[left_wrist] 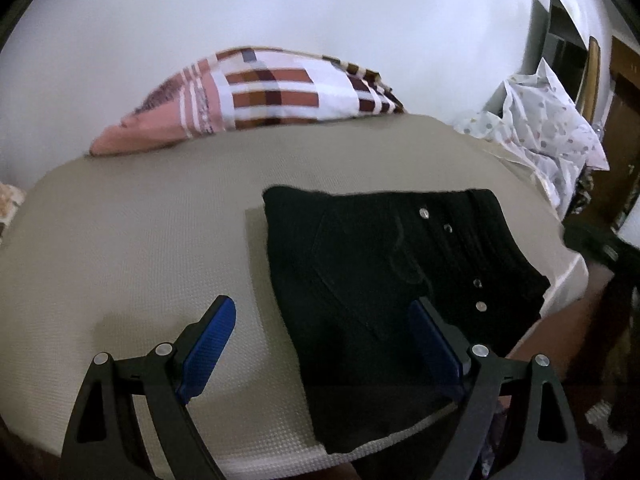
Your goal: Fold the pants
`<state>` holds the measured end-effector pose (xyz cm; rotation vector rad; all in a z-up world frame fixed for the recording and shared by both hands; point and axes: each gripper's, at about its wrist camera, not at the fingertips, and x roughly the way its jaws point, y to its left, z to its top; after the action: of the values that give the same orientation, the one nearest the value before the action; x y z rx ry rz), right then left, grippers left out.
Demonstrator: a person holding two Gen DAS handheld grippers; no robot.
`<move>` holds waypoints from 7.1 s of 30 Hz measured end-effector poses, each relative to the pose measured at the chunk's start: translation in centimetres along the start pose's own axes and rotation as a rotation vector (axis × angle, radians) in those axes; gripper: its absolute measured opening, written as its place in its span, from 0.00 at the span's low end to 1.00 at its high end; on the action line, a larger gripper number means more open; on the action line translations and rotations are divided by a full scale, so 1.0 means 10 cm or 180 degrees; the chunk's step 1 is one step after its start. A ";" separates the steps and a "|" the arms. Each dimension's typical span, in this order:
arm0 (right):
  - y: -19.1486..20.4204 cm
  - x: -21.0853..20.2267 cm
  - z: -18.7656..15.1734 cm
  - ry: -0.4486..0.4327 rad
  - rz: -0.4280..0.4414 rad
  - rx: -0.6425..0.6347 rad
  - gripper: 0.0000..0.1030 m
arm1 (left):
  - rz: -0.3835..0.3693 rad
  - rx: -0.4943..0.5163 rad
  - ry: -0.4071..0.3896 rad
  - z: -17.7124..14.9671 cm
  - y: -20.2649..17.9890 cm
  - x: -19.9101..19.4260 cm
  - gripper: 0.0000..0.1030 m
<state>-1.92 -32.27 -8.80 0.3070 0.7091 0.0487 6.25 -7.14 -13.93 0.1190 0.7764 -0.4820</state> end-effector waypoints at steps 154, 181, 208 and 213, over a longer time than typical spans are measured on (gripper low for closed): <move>1.81 3.57 1.30 0.0855 0.0862 -0.0301 0.65 | 0.1392 -0.0309 -0.0128 1.03 2.97 1.37 0.78; 2.26 1.13 1.05 -0.0487 0.0526 -0.0595 0.99 | 0.1651 -0.0521 -0.1288 0.89 1.78 -0.88 1.00; 2.28 0.16 1.03 -0.0883 0.0561 -0.0706 0.99 | 0.1330 -0.0426 -0.1777 0.99 1.22 -1.99 1.00; 2.27 0.16 1.03 -0.0879 0.0535 -0.0700 0.99 | 0.1320 -0.0465 -0.1729 1.00 1.24 -1.96 1.00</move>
<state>7.26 -13.04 4.24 0.1571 0.3981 0.2380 6.44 8.38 6.00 0.0081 0.2379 -0.0501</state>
